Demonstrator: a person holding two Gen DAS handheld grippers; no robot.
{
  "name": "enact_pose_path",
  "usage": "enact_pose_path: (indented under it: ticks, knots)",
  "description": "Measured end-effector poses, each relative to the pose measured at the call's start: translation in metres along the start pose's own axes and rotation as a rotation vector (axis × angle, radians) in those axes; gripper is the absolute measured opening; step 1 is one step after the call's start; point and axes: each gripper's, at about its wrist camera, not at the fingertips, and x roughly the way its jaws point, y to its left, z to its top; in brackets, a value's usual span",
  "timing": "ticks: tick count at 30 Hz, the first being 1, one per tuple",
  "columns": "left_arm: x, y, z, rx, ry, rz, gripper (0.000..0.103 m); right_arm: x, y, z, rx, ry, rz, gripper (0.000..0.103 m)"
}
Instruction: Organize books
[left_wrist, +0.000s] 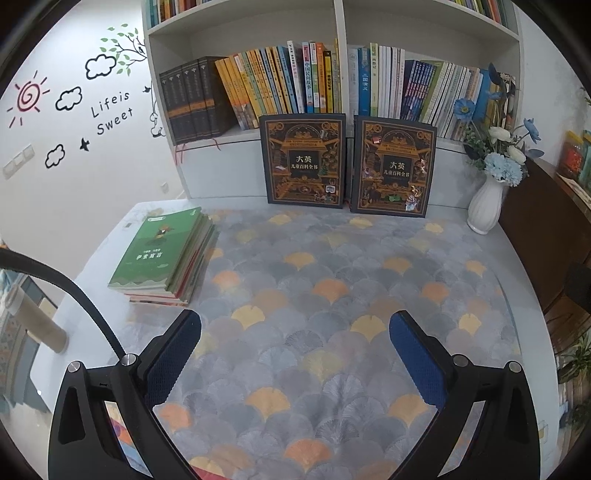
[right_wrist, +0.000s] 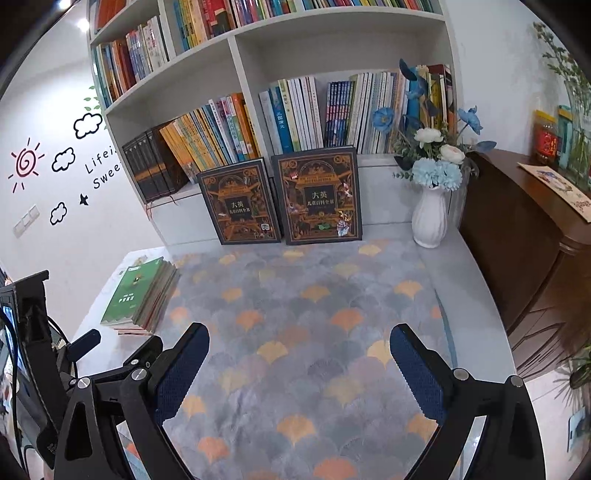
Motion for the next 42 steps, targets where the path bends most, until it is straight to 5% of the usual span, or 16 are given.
enact_pose_path:
  ticks: [42]
  knots:
    - [0.014,-0.012,-0.007,0.017,0.063,-0.02,0.102,0.01,0.003,-0.005,-0.005,0.046,-0.031,0.098]
